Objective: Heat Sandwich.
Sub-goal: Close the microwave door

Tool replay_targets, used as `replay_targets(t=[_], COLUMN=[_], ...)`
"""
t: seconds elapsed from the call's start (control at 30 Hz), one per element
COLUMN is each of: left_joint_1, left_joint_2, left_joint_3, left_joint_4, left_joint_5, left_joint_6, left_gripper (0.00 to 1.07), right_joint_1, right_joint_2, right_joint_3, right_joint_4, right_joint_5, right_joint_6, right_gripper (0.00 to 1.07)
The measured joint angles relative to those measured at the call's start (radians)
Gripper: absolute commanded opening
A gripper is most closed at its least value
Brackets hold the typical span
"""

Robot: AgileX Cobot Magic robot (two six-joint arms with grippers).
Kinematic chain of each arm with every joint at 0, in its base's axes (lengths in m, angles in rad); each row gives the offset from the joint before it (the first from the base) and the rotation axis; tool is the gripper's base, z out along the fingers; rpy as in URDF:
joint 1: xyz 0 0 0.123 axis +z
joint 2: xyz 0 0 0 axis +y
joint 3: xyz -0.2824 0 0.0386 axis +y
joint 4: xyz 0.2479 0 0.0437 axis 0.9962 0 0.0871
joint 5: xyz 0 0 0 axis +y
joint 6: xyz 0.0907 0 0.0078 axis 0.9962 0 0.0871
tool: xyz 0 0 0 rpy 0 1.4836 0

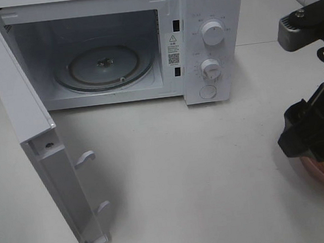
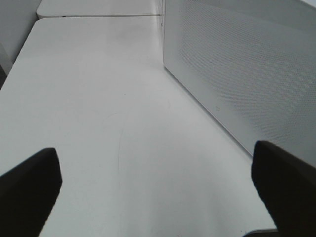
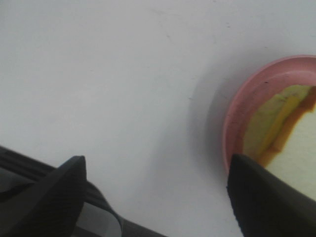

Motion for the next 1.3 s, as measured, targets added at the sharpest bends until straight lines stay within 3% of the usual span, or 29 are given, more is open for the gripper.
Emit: replay_targets(t=[0.3, 0.8, 0.93, 1.3], left_joint_1=[0.0, 0.0, 0.0, 0.0], left_joint_2=[0.0, 0.0, 0.0, 0.0], left_joint_3=[0.0, 0.0, 0.0, 0.0], left_joint_4=[0.0, 0.0, 0.0, 0.0], left_joint_5=[0.0, 0.0, 0.0, 0.0], left_joint_6=[0.0, 0.0, 0.0, 0.0], left_gripper=[1.01, 1.01, 1.01, 1.01], right_joint_1=[0.0, -0.03, -0.215, -0.488], right_joint_2=[-0.135, -0.479, -0.631, -0.934], right_joint_3=[0.0, 0.045, 0.14, 0.235], right_joint_4=[0.224, 0.233, 0.233, 0.233], right_joint_5=[0.063, 0.18, 0.18, 0.168], right_joint_6=[-0.261, -0.301, -0.302, -0.302], right_gripper=[0.76, 0.76, 0.76, 0.76])
